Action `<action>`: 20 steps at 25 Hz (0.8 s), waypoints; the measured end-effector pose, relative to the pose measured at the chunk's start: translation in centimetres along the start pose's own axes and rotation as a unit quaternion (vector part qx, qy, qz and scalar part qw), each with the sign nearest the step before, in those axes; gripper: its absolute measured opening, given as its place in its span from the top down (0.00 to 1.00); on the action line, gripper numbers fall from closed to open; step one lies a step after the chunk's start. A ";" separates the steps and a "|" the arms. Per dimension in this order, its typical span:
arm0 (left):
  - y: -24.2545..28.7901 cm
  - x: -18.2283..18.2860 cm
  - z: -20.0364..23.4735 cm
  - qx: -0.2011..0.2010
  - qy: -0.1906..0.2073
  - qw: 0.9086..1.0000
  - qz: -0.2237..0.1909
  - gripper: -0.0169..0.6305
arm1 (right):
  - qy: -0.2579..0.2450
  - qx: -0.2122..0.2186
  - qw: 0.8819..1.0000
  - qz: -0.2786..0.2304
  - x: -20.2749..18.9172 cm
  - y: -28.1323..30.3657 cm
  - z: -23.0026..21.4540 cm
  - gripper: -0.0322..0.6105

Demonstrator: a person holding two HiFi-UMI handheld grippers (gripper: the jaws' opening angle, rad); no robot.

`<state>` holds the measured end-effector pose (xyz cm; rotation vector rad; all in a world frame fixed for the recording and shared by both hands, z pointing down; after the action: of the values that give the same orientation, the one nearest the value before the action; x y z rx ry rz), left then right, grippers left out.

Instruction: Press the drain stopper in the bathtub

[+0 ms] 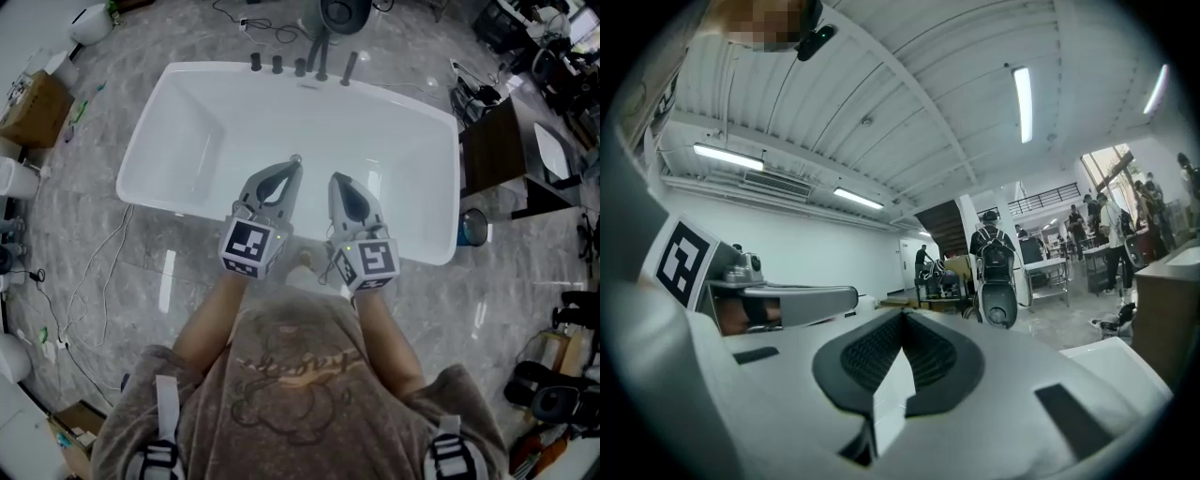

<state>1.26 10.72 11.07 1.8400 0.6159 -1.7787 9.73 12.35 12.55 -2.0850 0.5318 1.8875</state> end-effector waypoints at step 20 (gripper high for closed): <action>10.2 -0.4 5.0 0.041 0.006 0.999 -0.001 0.97 | 0.006 0.065 0.998 0.019 -0.7 10.4 -6.9 0.95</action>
<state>3.86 -0.34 11.84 1.9059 0.5558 -1.8212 11.20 0.06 14.36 -2.0169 0.6832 1.8115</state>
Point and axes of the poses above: the fingertips, and each gripper's own axes: y forward along the fingers, z to its left, x out of its top, the point moved 2 cm from there along -y, backward along the fingers
